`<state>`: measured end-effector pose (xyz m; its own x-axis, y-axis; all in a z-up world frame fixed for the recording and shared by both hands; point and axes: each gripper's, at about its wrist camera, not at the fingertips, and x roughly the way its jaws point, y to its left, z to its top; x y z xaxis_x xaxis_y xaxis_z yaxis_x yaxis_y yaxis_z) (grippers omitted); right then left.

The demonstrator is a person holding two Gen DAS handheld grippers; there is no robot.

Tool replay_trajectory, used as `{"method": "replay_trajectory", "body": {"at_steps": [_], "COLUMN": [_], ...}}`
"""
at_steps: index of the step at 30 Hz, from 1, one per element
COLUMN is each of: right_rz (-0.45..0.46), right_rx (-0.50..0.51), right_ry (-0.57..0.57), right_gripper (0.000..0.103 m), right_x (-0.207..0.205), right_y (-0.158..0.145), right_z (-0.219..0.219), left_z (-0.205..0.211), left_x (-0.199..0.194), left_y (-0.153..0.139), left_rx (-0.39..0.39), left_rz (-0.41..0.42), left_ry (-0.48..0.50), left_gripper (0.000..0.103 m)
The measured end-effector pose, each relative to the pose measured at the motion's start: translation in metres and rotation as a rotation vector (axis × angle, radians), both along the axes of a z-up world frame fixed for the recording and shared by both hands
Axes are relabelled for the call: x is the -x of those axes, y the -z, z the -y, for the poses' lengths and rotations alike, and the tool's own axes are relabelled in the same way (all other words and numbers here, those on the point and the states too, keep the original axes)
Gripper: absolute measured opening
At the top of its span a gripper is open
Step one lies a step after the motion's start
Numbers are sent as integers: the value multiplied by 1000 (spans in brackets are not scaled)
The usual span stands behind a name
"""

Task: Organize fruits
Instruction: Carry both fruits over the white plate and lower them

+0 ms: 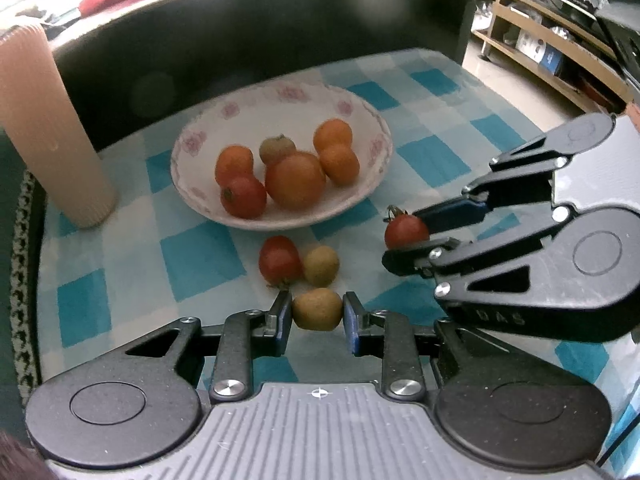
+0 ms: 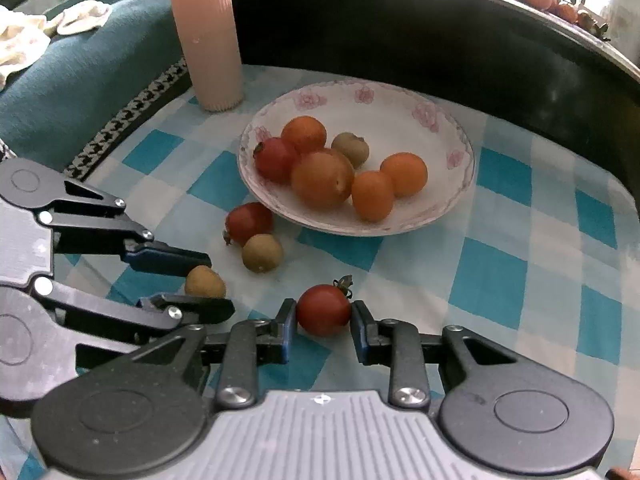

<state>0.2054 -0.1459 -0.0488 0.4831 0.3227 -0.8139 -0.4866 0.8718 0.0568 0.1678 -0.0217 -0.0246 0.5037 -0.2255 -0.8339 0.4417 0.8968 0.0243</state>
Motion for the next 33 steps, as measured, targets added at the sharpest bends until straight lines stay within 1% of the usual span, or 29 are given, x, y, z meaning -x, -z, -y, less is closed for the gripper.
{"method": "replay_trajectory", "body": {"at_steps": [7, 18, 20, 25, 33], "right_rz": [35, 88, 96, 108, 120], "right_rx": [-13, -43, -49, -51, -42], "right_ry": [11, 84, 99, 123, 137], "right_gripper": [44, 44, 44, 44, 44], "right_x": [1, -21, -26, -36, -47], "right_y": [-15, -35, -38, -41, -39], "right_z": [1, 12, 14, 17, 19], "left_z": [3, 12, 16, 19, 19], "left_x": [-9, -33, -36, -41, -57], "left_y": [-13, -29, -30, -28, -27], "left_rx": [7, 27, 15, 12, 8], "left_rz": [47, 110, 123, 127, 139], "left_ry": [-16, -40, -40, -49, -64], "left_gripper": [35, 34, 34, 34, 34]}}
